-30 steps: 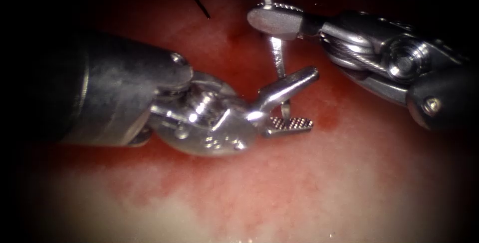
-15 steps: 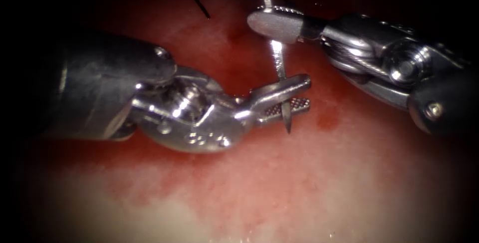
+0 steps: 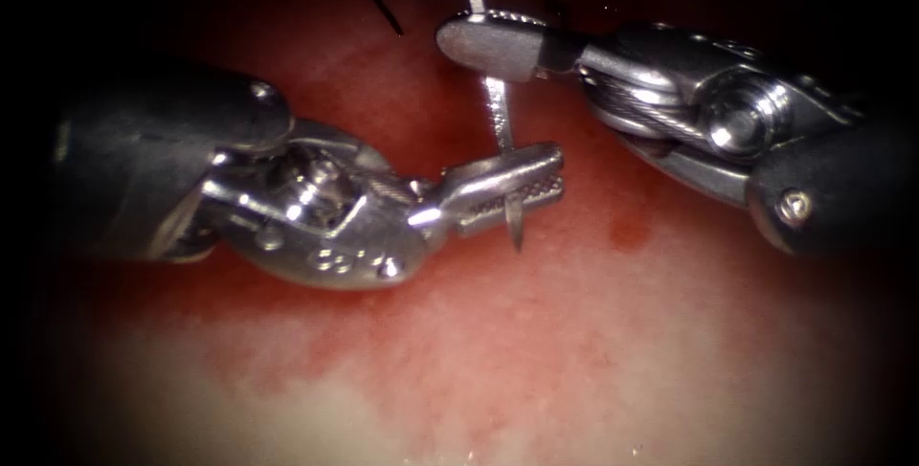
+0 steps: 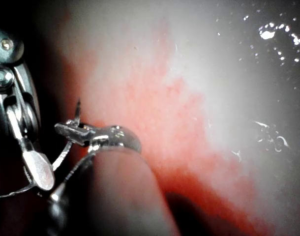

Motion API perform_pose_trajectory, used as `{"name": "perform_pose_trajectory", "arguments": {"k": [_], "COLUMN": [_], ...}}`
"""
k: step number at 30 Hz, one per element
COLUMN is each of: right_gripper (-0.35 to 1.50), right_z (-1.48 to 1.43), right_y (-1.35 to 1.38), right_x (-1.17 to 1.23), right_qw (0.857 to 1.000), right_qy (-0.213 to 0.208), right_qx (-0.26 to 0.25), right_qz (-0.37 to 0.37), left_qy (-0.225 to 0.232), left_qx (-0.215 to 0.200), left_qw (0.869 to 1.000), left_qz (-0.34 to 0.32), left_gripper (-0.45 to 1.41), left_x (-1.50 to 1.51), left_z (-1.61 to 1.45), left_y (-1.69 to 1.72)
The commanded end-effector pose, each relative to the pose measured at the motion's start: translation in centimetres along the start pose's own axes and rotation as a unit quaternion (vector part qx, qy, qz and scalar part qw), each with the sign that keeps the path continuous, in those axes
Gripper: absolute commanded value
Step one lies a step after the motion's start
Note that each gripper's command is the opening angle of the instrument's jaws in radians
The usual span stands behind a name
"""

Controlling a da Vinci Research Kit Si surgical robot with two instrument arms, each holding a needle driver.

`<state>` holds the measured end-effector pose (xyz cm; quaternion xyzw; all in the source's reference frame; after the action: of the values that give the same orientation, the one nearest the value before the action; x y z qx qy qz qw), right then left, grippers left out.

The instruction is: Wound Closure

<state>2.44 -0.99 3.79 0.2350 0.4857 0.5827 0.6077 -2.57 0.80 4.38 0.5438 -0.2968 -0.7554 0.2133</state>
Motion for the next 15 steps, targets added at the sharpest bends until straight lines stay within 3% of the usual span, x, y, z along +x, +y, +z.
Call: {"name": "perform_pose_trajectory", "arguments": {"k": [1,2,3,4,5,6,9,15], "right_gripper": [0.27,0.27,0.47,0.98,0.98,1.20,1.33,1.36], "right_z": [0.02,0.02,0.01,-0.01,-0.01,-0.03,-0.08,-0.15], "right_y": [0.00,0.00,-0.01,0.00,0.00,0.01,0.04,0.09], "right_x": [-0.09,-0.09,-0.09,-0.09,-0.09,-0.09,-0.10,-0.16], "right_qw": [1.000,1.000,1.000,0.999,0.999,0.999,0.999,0.998], "right_qy": [-0.015,-0.015,-0.016,-0.020,-0.020,-0.026,-0.036,-0.054], "right_qx": [0.017,0.017,0.021,0.026,0.026,0.026,0.026,0.036], "right_qz": [-0.003,-0.003,-0.003,-0.004,-0.004,-0.004,-0.006,-0.011], "left_qy": [0.001,0.001,0.000,0.000,0.000,0.000,0.000,-0.001], "left_qx": [0.000,0.000,-0.003,-0.012,-0.012,-0.025,-0.038,-0.046], "left_qw": [1.000,1.000,1.000,1.000,1.000,1.000,0.999,0.999], "left_qz": [-0.001,-0.001,-0.001,0.001,0.001,0.004,0.008,0.014], "left_gripper": [-0.45,-0.45,-0.45,-0.45,-0.45,-0.45,-0.45,-0.45], "left_x": [0.03,0.03,0.03,0.03,0.03,0.05,0.09,0.16], "left_z": [0.01,0.01,0.00,0.00,0.00,-0.01,-0.02,-0.04], "left_y": [0.09,0.09,0.10,0.12,0.12,0.18,0.26,0.36]}}
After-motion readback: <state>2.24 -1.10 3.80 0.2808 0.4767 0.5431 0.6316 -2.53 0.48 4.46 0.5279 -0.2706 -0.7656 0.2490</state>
